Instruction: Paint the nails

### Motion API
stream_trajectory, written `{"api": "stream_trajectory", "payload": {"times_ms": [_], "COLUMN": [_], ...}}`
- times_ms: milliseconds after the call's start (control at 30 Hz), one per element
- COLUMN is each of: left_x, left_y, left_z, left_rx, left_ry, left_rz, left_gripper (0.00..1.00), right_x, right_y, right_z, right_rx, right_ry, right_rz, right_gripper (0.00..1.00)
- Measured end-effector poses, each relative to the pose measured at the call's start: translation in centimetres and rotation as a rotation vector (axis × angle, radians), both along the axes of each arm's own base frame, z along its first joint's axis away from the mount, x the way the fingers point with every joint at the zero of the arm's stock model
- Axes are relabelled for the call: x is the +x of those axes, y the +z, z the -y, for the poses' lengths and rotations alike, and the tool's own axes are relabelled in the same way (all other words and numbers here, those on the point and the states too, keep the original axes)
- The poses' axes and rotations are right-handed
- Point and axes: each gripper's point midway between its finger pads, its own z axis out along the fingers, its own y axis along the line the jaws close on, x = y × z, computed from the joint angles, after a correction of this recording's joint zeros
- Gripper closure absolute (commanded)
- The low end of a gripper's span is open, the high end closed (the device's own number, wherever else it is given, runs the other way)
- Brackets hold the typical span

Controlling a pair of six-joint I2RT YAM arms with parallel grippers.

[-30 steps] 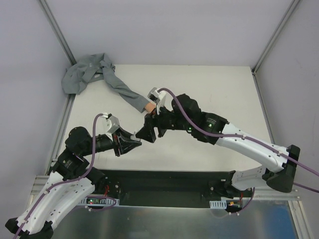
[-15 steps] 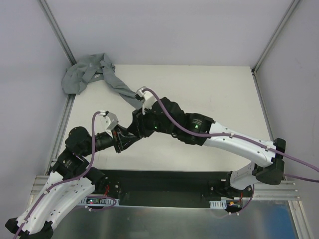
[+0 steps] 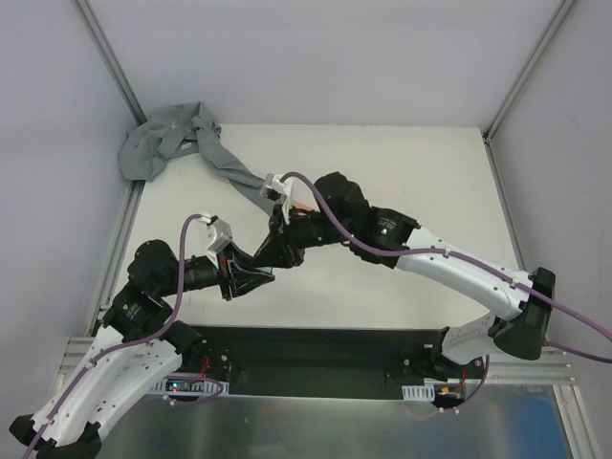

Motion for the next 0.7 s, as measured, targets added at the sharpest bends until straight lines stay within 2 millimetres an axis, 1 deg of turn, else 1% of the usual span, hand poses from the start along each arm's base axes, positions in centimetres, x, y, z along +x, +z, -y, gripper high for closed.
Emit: {"api": "stream_trajectory", "payload": {"times_ms": [100,133,267,367,400,433,467,533,567,600,700], "left_x": [-1.5,-1.8,-2.9,-3.2,-3.1,-3.0,-2.9,-2.2,-1.9,-1.5,-0.3], "left_y": [0.4,0.3,0.5,0.4,0.4,0.5,0.6,0.6,0.6,0.5,0.5], "left_z": [1.0,1.2,1.6,1.5,1.5,1.5,1.5,1.5,1.4,1.4,0.9], "left_rx": [-0.026,-0.029,-0.044,-0.050,-0.052,-0.055,-0.056,-0.056,-0.052,-0.046,-0.033], "left_ry": [-0.121,-0.148,-0.219,-0.220,-0.216,-0.209,-0.203,-0.173,-0.161,-0.141,-0.066], "left_rz": [-0.062,-0.083,-0.132,-0.128,-0.123,-0.117,-0.112,-0.091,-0.071,-0.053,0.003], "left_gripper": [1.00,1.00,1.00,1.00,1.00,1.00,1.00,1.00,1.00,1.00,1.00], "right_x": [-1.2,-1.4,-2.2,-2.3,-2.2,-2.2,-2.0,-1.5,-1.1,-0.5,1.2], "right_y": [0.2,0.2,0.1,0.0,0.1,0.2,0.3,0.5,0.6,0.6,1.2], "right_z": [1.0,1.4,2.2,2.2,2.1,2.1,2.1,2.1,2.1,2.3,2.9], "right_rx": [0.086,0.102,0.139,0.156,0.158,0.161,0.162,0.154,0.146,0.135,0.122], "right_ry": [0.217,0.263,0.369,0.388,0.383,0.376,0.364,0.297,0.252,0.186,0.005], "right_rz": [-0.078,-0.095,-0.120,-0.113,-0.113,-0.111,-0.111,-0.125,-0.143,-0.153,-0.166], "right_gripper": [1.00,1.00,1.00,1.00,0.93,0.80,0.74,0.51,0.48,0.44,0.41]}}
